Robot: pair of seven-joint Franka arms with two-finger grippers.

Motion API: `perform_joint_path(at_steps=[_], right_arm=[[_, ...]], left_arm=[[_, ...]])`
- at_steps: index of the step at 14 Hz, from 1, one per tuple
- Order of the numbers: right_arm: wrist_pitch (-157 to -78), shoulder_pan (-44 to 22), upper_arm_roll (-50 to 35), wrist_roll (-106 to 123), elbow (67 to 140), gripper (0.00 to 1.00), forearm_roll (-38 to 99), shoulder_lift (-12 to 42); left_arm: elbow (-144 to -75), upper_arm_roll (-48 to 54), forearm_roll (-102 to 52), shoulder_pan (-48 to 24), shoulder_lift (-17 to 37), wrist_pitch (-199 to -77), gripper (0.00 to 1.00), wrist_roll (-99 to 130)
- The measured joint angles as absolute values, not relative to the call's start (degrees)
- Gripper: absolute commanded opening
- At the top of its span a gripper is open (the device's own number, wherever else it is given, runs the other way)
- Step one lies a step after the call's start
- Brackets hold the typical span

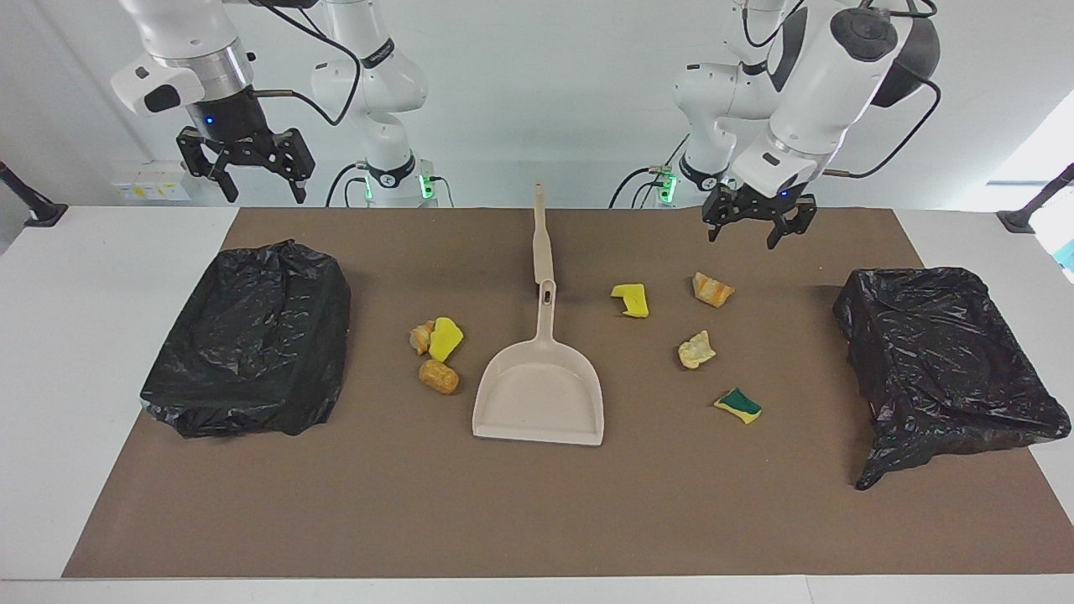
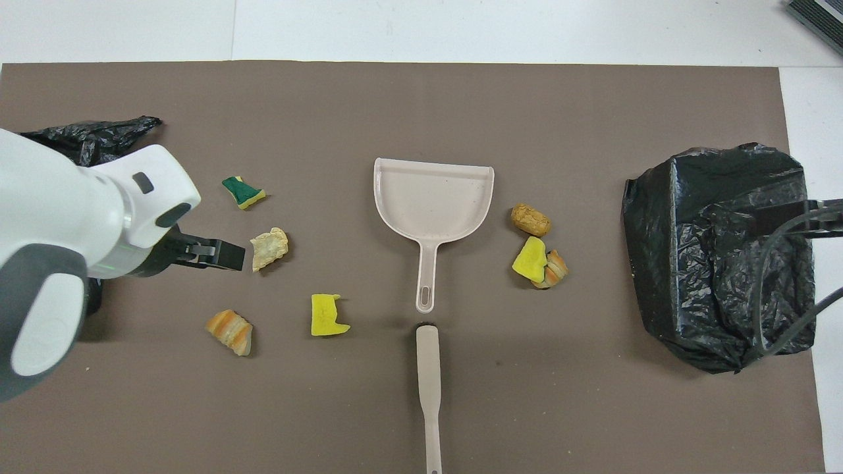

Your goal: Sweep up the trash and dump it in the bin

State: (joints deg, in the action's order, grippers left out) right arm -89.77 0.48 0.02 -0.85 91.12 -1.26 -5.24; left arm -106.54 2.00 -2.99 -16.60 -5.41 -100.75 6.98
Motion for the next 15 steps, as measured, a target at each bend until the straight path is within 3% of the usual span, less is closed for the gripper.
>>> perform_joint_path(at_steps=[15], right_arm=[[-90.21, 0.51, 0.04, -0.85, 91.27, 1.00, -1.26, -5.24]], left_arm=[[-128.19, 2.71, -2.99, -54.52, -4.05, -121.79, 1.00, 43.94]])
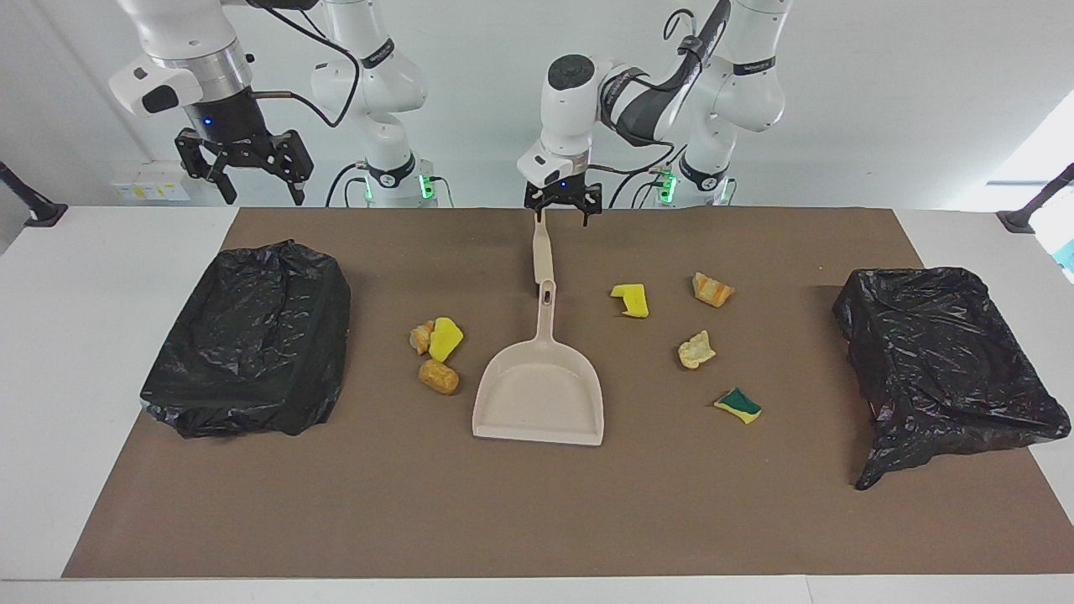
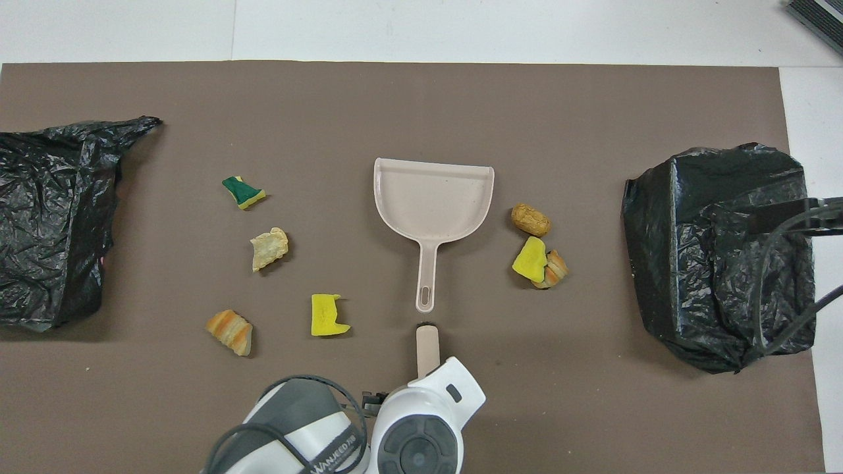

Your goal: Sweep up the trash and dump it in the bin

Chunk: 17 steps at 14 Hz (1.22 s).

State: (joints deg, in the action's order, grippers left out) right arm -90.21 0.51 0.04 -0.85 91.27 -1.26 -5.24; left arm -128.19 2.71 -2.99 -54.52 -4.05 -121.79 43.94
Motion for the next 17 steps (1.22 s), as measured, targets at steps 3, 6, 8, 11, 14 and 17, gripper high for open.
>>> perform_joint_path(at_steps=[3, 6, 8, 11, 14, 17], right_arm=[[-90.11, 0.51, 0.03, -0.85, 91.32, 1.00, -1.27, -5.24], [-89.43, 0.47, -0.01, -0.84, 92.05, 1.00, -1.32, -5.23], [-89.42, 0.49, 0.01, -0.84, 93.05, 1.00, -1.31, -5.21], [-89.42, 0.49, -0.01, -0.82, 93.53, 1.00, -1.28, -5.20], [-89.42, 0.49, -0.04, -0.75, 93.93, 1.00, -1.27, -5.19], [-89.42, 0.49, -0.04, -0.74, 94.01, 1.00, -1.27, -5.20]], left_arm=[[-130.30, 2.75, -2.99, -58.80, -3.40, -125.67, 1.00, 48.25], [-130.68, 2.69, -2.99, -60.83, -2.03, -126.28, 1.00, 49.68], [-130.72, 2.70, -2.99, -62.11, -0.06, -126.99, 1.00, 51.43], [-130.71, 2.62, -2.99, -62.53, 1.46, -128.34, 0.59, 53.26], [-130.68, 2.22, -3.00, -62.53, 1.48, -128.40, 0.00, 54.81], [-130.68, 1.89, -3.01, -62.51, 1.48, -128.09, 0.00, 54.79]])
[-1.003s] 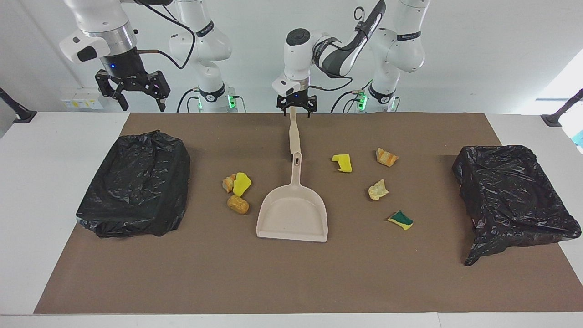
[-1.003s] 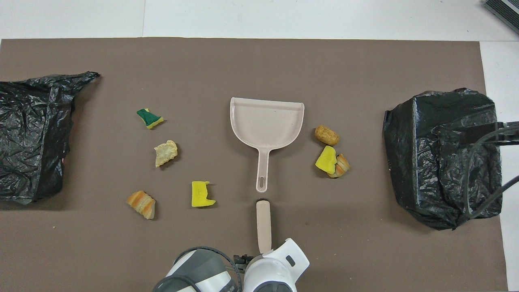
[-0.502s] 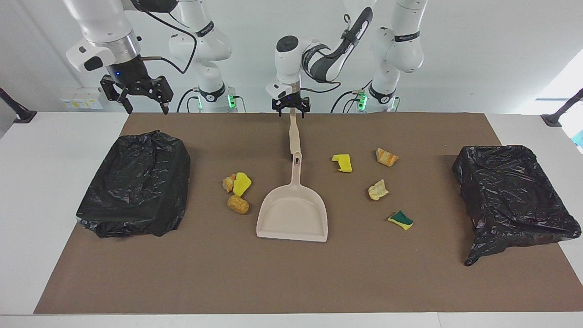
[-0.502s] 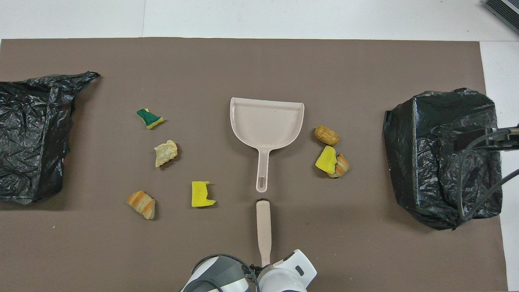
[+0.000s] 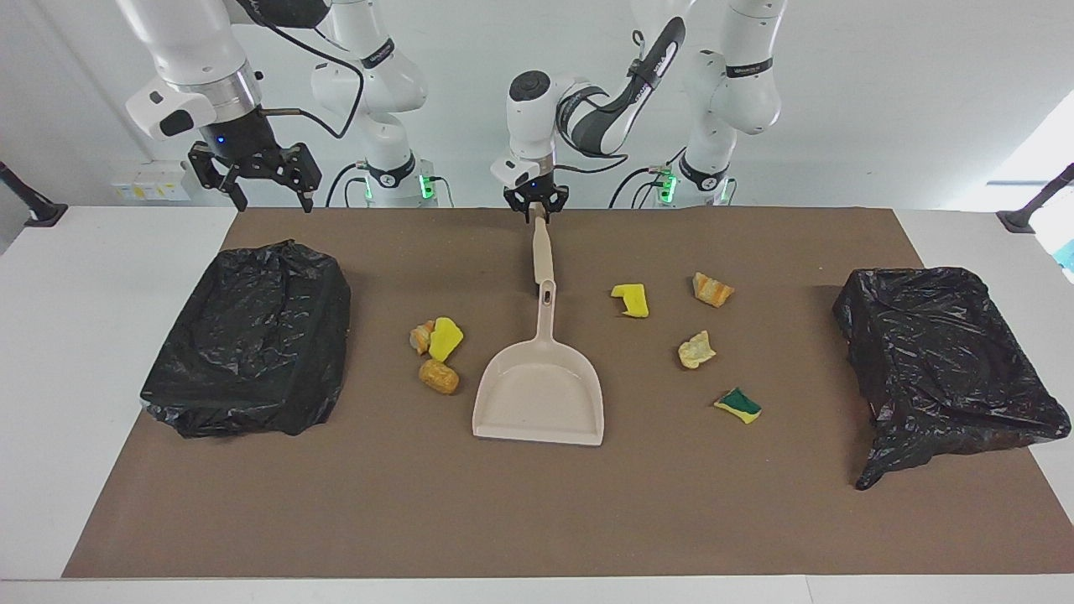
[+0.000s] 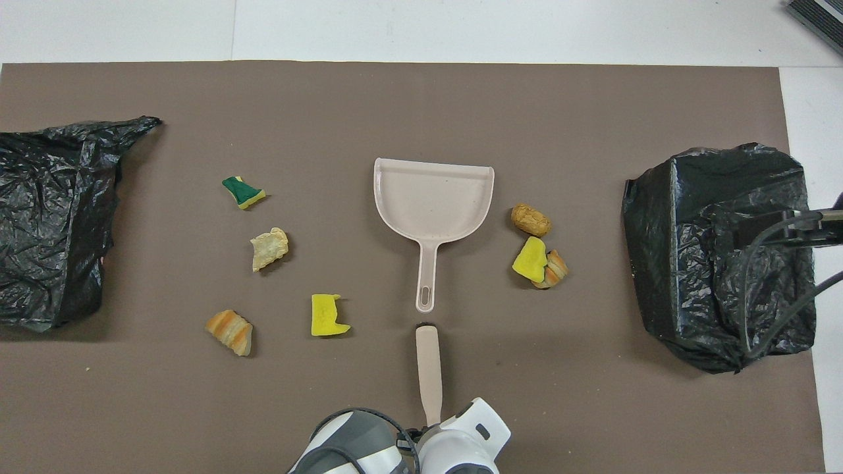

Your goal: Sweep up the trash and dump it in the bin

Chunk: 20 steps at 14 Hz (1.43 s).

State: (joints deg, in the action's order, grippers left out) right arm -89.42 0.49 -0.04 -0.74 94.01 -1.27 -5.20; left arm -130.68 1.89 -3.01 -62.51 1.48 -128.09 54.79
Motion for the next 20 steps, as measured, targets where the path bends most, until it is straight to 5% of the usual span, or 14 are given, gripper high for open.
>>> perform_joint_path(at_steps=[12, 20], right_arm=[[-91.22, -0.32, -0.60, -0.87, 94.67, 1.00, -0.96, -4.25], [-110.78, -13.40, -1.32, -22.58, 95.05, 1.00, 0.07, 12.65]], left_arm=[[-126.00, 0.10, 3.63, -45.07, -2.92, -114.10, 0.00, 53.03], [-123.98, -0.16, 7.50, -29.75, -2.91, -103.75, 0.00, 50.52]])
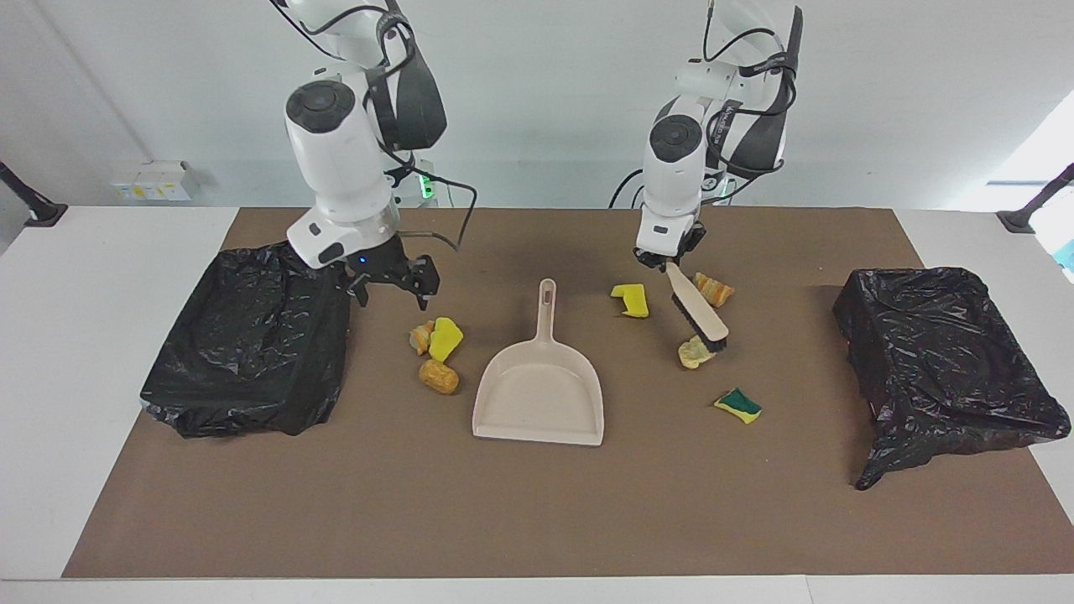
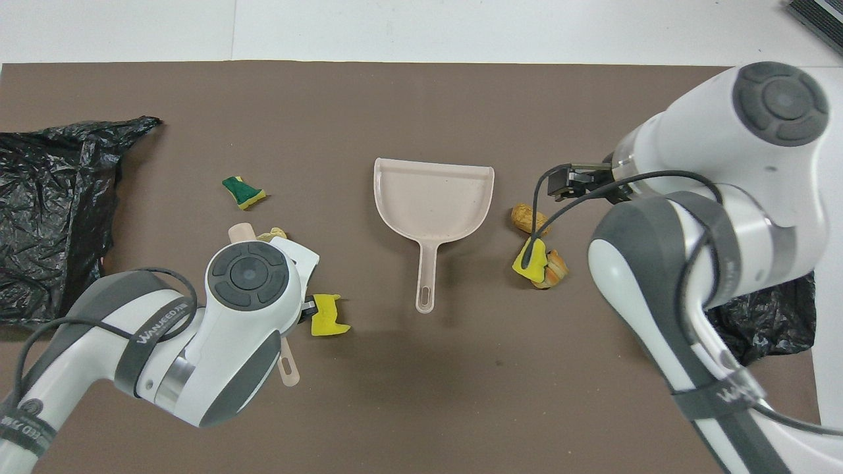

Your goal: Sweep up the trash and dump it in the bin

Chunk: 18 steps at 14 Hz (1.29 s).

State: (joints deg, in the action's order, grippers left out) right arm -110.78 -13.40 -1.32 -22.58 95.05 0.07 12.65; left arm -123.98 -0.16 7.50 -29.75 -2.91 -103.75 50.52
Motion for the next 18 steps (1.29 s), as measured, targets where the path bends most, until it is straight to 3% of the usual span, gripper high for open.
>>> perform_joint_path(at_steps=[4, 7, 11, 18], right_arm=[[-113.68, -18.83, -1.40, -29.45, 92.36, 1.00, 0.11, 20.13], [-114.65, -24.39, -1.46, -36.72, 90.52, 1.00, 0.12, 23.81], [-116.09, -28.95, -1.58, -40.66, 90.21, 1.00, 0.28, 26.57], [-116.08, -29.23, -5.17, -40.66, 94.04, 1.00, 1.93, 25.19]], left_arm=[[-123.97, 0.18, 10.01, -29.08, -4.21, -89.85, 0.00, 50.52], [-129.39, 0.67, 10.07, -29.08, -7.92, -88.72, 0.00, 50.51], [-139.24, 0.66, 9.95, -29.02, -13.46, -96.80, 0.00, 48.49], [-140.87, 0.39, 3.22, -27.79, -12.37, -113.25, 0.00, 41.82]])
